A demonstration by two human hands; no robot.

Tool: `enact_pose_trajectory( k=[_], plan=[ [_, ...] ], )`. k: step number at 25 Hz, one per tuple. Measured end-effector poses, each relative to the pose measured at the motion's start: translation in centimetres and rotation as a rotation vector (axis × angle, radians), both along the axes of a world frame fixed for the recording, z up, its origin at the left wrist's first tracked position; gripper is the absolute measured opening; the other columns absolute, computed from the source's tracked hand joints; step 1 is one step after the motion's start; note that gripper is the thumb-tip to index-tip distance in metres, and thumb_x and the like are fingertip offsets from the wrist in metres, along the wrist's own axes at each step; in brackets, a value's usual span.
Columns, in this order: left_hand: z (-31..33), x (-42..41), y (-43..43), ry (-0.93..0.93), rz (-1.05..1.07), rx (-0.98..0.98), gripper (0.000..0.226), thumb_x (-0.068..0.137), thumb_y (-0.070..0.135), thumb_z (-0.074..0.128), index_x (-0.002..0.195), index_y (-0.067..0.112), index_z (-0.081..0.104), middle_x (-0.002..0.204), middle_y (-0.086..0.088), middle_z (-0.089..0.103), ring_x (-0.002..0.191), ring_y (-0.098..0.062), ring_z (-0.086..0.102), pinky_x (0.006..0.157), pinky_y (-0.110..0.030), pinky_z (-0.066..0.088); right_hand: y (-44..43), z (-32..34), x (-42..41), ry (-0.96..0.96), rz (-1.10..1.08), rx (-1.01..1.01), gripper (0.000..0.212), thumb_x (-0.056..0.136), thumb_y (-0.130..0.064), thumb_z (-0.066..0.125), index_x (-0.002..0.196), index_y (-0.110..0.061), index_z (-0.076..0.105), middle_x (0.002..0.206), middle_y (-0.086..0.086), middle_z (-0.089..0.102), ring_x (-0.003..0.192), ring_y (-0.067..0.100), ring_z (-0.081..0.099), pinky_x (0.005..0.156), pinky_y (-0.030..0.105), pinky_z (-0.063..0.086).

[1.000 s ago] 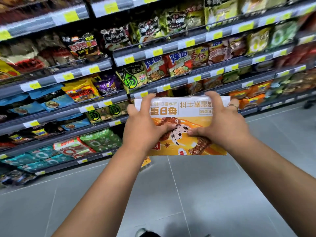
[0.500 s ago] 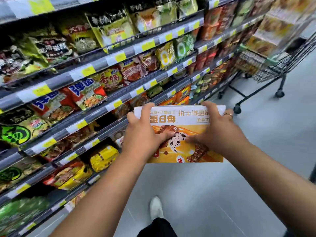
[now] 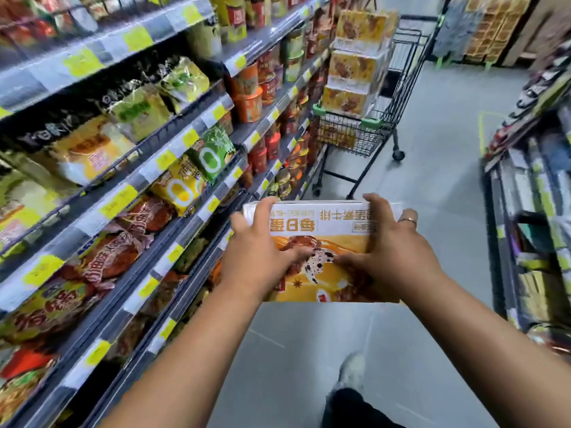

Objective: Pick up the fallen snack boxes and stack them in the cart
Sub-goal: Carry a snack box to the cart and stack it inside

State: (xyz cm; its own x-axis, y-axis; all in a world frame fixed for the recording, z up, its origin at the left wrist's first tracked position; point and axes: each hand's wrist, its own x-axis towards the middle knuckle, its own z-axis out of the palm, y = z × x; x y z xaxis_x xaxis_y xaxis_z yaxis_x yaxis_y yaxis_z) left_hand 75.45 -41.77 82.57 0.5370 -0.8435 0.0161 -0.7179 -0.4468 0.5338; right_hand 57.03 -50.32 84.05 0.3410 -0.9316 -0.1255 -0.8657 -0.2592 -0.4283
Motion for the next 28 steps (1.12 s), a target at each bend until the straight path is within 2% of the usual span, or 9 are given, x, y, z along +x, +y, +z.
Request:
enact_pose_trajectory(
  k=[6,16,18,21,22,26,28],
  plan=[
    [-0.7,1.8,-15.8,0.006,-0.032,0.000,0.094,0.060,0.067,0.077,0.135,0.050,0.024,0.118,-0.004,0.032,0.084,-0.032,0.060,0.078,-0.039,0.053,-15.3,-1.0,1.3,-0.014,-0.040,-0.007,0.104,0.061,-0.064,0.078,0.142,-0.045,0.015,0.129,0.014,0.032,0.088,0.038,0.062,0.079,0.038,0.049],
    [-0.4,7.1,-41.2,0.012,0.000,0.001,0.093,0.062,0.064,0.078,0.137,0.047,0.027,0.127,-0.006,0.033,0.101,-0.034,0.056,0.079,-0.034,0.044,-41.3,0.2,6.6,0.001,-0.005,0.012,0.098,0.067,-0.060,0.076,0.142,-0.046,0.014,0.135,0.014,0.029,0.094,0.038,0.062,0.084,0.037,0.049],
    [-0.8,9.3,-46.6,-0.008,-0.027,0.004,0.093,0.061,0.066,0.078,0.136,0.048,0.026,0.129,-0.007,0.033,0.100,-0.035,0.058,0.080,-0.036,0.046,-46.1,-0.3,8.2,0.010,-0.021,0.026,0.097,0.069,-0.058,0.075,0.142,-0.046,0.014,0.136,0.014,0.028,0.094,0.037,0.062,0.083,0.036,0.049],
    [-1.3,12.5,-55.3,-0.020,-0.081,-0.001,0.093,0.061,0.067,0.076,0.136,0.049,0.025,0.125,-0.005,0.034,0.096,-0.032,0.057,0.072,-0.034,0.043,-53.9,-0.7,10.7,-0.013,-0.062,0.005,0.094,0.071,-0.056,0.075,0.142,-0.047,0.014,0.135,0.014,0.029,0.094,0.037,0.063,0.084,0.037,0.049],
    [-1.3,13.8,-58.4,-0.012,-0.101,-0.002,0.093,0.061,0.067,0.077,0.137,0.049,0.024,0.125,-0.006,0.034,0.098,-0.031,0.056,0.073,-0.033,0.043,-56.6,-0.7,11.7,-0.012,-0.081,0.001,0.093,0.071,-0.054,0.075,0.141,-0.047,0.014,0.136,0.014,0.029,0.094,0.037,0.063,0.084,0.037,0.049],
    [-0.3,17.7,-70.8,-0.020,-0.232,-0.018,0.097,0.060,0.068,0.077,0.138,0.047,0.025,0.126,-0.008,0.034,0.106,-0.033,0.054,0.090,-0.040,0.049,-66.1,-0.3,14.9,-0.053,-0.205,-0.025,0.089,0.071,-0.048,0.076,0.139,-0.047,0.017,0.133,0.013,0.032,0.089,0.036,0.062,0.079,0.036,0.049],
    [0.4,19.1,-75.7,-0.048,-0.278,-0.005,0.095,0.060,0.070,0.075,0.137,0.048,0.024,0.126,-0.009,0.035,0.105,-0.036,0.054,0.091,-0.043,0.049,-70.0,-0.2,15.8,-0.100,-0.256,-0.028,0.088,0.070,-0.045,0.077,0.138,-0.046,0.021,0.130,0.012,0.034,0.089,0.036,0.062,0.081,0.036,0.048]
  ],
)
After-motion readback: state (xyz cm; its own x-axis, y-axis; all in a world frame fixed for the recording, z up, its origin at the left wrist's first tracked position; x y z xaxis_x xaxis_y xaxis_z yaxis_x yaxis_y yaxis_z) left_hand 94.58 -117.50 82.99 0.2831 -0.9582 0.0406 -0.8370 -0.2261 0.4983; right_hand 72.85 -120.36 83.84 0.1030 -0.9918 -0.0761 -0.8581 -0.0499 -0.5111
